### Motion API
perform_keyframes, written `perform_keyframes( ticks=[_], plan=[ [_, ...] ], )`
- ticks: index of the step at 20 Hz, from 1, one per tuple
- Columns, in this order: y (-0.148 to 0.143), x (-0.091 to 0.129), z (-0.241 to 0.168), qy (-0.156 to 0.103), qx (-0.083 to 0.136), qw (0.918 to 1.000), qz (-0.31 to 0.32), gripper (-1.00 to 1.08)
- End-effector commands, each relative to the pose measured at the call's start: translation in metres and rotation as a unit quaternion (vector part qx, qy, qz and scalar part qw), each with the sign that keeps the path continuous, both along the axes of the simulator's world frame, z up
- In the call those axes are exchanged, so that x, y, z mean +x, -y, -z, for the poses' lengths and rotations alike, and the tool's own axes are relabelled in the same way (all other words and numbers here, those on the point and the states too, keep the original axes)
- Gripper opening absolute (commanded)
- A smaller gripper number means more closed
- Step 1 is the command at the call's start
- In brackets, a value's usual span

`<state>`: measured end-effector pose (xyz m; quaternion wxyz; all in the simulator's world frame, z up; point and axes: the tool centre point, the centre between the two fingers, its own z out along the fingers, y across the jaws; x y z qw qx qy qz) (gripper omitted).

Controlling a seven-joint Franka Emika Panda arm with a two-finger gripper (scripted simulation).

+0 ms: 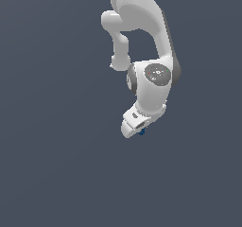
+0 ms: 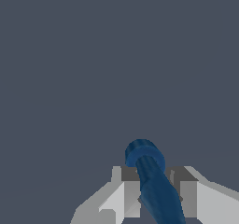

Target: Pick up the object and move it to a goal position.

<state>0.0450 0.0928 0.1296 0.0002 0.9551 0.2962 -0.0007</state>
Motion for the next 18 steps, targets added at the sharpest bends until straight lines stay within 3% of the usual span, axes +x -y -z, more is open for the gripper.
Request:
perform_keyframes(
  ticks=[1,12,18],
  plan=[
    [-0.006,-0.002,-0.028,0.001,0.0,1.0,0.0,-1.0],
    [-0.034,-0.008,-0.155,0.001,0.0,1.0,0.0,-1.0],
    [-0.045,-0.008,-0.205,0.001,0.001,1.0,0.0,-1.0]
  ],
)
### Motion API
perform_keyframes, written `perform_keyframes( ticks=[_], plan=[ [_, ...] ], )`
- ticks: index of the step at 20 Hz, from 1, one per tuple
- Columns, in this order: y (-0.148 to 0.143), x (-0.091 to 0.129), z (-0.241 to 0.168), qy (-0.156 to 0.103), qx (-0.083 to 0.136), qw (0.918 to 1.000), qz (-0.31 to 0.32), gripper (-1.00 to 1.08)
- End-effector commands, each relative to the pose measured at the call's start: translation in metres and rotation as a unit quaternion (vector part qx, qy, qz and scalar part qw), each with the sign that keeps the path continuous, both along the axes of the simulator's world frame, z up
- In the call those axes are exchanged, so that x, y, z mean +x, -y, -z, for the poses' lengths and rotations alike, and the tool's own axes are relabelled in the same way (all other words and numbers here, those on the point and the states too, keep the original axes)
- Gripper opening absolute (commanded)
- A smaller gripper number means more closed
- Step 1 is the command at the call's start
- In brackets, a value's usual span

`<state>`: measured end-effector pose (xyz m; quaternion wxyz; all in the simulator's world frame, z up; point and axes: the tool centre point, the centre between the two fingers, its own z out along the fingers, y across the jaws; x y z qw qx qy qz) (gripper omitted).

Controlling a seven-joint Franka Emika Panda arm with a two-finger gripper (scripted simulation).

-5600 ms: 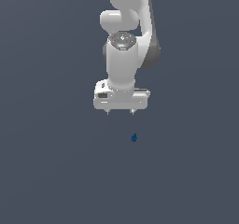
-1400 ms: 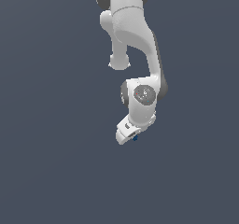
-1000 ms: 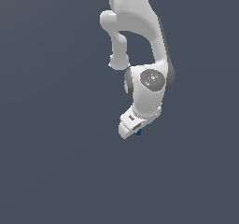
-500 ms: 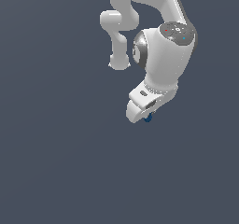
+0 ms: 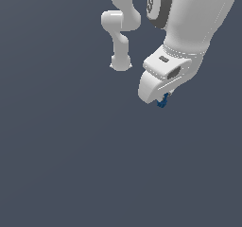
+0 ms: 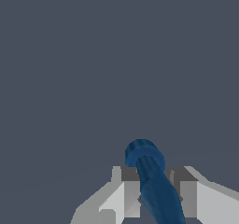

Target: Pick up the object and move it to a goal position.

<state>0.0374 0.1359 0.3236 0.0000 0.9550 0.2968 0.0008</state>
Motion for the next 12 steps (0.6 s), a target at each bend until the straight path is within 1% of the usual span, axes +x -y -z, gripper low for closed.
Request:
perform_keyframes(
  ticks=[1,6,12],
  plan=[
    [-0.003,0.0,-0.017,-0.001,0.0,1.0,0.0,-1.0],
    [-0.008,0.0,-0.038,-0.001,0.0,1.0,0.001,-1.0],
    [-0.01,0.001,-0.046,-0.001,0.0,1.0,0.001,-1.0]
  ],
)
